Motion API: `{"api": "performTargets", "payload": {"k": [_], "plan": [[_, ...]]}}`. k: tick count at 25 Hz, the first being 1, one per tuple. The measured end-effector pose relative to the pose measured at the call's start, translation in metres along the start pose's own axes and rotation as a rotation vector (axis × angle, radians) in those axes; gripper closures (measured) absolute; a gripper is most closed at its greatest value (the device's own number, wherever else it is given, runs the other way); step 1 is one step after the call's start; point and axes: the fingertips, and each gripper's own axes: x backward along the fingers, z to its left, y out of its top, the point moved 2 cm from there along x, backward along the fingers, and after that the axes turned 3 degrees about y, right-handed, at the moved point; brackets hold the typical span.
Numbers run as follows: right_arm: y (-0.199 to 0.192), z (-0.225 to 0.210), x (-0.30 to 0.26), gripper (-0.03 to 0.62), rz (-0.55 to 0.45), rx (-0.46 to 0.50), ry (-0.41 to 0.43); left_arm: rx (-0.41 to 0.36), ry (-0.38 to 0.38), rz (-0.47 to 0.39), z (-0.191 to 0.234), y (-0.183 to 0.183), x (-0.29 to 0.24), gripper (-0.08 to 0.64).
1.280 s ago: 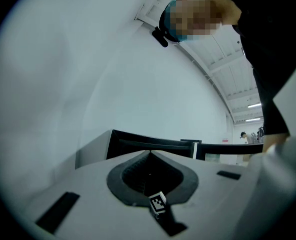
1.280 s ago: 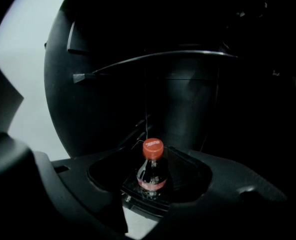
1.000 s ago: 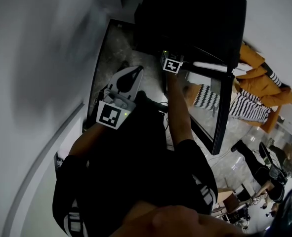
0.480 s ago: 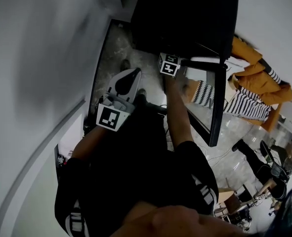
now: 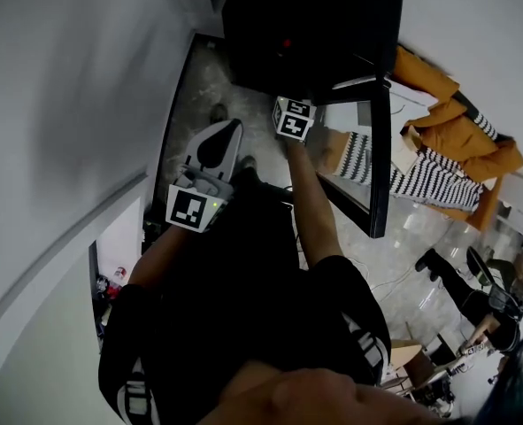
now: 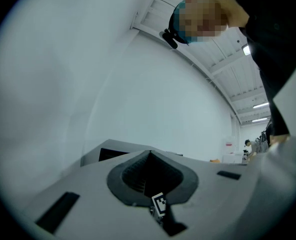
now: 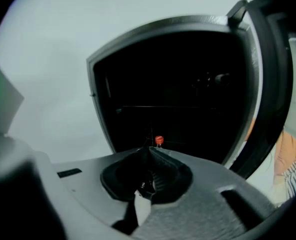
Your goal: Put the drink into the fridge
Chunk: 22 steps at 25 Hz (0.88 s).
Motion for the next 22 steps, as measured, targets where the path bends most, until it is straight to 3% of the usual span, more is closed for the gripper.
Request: {"api": "performTargets", "payload": {"k": [7, 10, 22], "plan": [[-0.003, 0.006, 0.054, 0.591, -0.008, -0.011, 0.039, -0.006, 0.032, -0.039, -0.033, 0.009, 0.030, 0.555], [-0.004, 0.005, 0.076, 0.591, -0.008, -0.022, 0.053, -0.012, 0.030, -0.094, -0.049, 0.025, 0.034, 0.555], [-0.007, 0.016, 0.143, 0.591, -0.012, -0.073, 0.056, -0.002, -0.003, -0.031, -0.060, 0.029, 0.039, 0.555]]}}
